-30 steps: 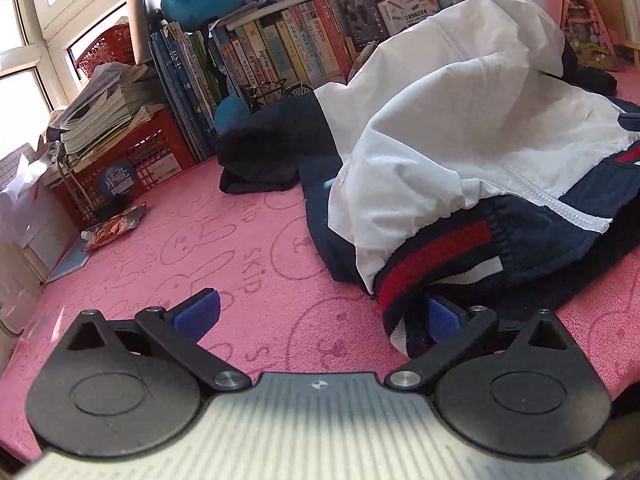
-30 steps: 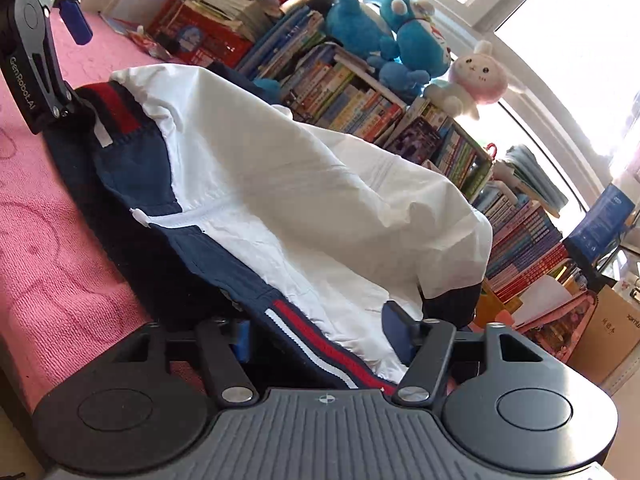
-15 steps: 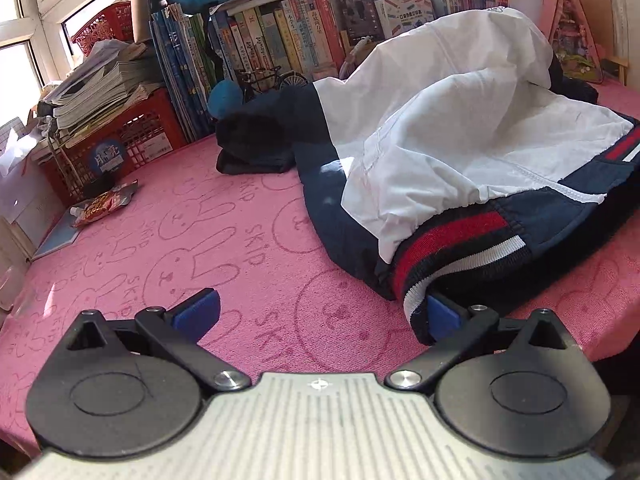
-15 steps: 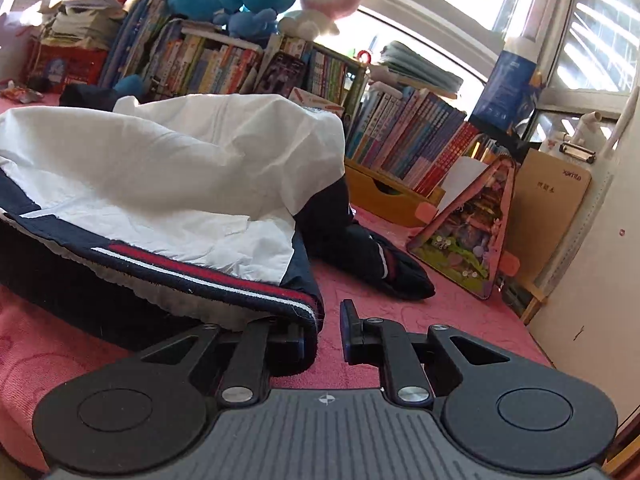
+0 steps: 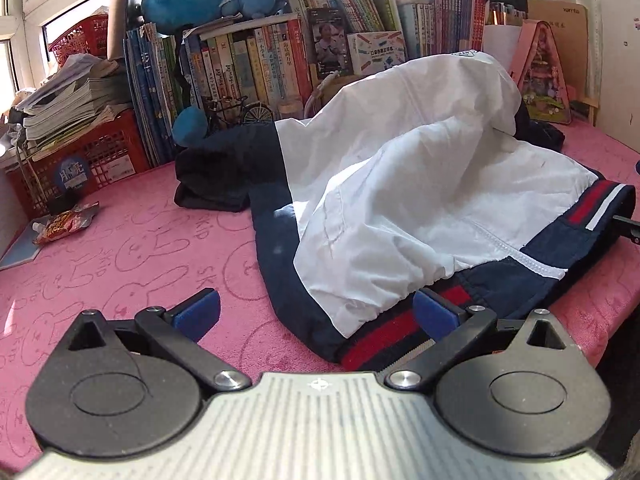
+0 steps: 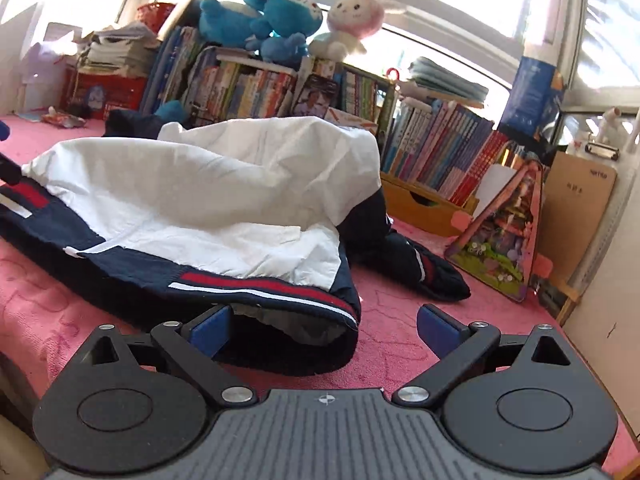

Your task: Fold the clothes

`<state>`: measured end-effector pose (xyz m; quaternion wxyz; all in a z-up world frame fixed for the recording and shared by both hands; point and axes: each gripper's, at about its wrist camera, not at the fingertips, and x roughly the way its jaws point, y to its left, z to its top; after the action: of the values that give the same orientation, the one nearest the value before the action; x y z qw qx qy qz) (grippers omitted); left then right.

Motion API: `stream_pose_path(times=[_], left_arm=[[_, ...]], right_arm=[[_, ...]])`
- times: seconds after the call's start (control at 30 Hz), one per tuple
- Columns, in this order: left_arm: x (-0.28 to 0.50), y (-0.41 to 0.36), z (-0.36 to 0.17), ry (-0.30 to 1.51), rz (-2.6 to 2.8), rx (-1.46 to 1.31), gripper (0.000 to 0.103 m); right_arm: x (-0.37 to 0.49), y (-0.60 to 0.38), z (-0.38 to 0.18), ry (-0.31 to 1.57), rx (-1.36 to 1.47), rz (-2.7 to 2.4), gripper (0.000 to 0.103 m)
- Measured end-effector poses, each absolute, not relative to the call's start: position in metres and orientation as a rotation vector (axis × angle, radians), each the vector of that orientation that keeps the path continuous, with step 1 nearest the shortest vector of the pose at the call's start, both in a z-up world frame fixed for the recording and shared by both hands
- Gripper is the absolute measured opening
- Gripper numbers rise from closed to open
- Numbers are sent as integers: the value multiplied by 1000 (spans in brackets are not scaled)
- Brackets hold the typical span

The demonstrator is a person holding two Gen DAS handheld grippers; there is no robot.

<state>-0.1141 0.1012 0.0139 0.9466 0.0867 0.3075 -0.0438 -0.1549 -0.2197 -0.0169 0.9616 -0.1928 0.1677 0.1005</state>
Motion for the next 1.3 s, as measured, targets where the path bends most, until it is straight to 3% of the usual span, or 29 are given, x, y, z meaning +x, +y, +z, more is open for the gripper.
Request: stream_pose_path(times=[0.23, 0.3, 0.37, 0.57, 0.8, 0.93, 1.2, 1.3], left_arm=[[-91, 88, 5, 623, -61, 181, 103], [-92, 82, 0, 628, -53, 220, 103], [-92, 80, -5, 632, -47, 250, 103], [-87, 91, -12, 662, -65, 190, 103], [-90, 110, -10, 692, -91, 132, 103], [-98, 114, -4, 698, -87, 145, 103], [-109, 122, 45, 602, -102, 112, 103], [-101, 114, 43, 593, -69, 154, 103]], right_arm=[[-137, -186, 4, 347, -292, 423, 100], [-123, -176, 7, 370, -271, 440, 93], [-109, -166, 9, 392, -249, 457, 72], [-78, -181, -16, 539, -227, 356, 64], [-92, -238, -23, 584, -159, 248, 68], [-101, -266, -23, 617, -147, 149, 84], [-99, -340, -10, 628, 316, 209, 84], [-79, -339, -12, 649, 379, 240, 90]])
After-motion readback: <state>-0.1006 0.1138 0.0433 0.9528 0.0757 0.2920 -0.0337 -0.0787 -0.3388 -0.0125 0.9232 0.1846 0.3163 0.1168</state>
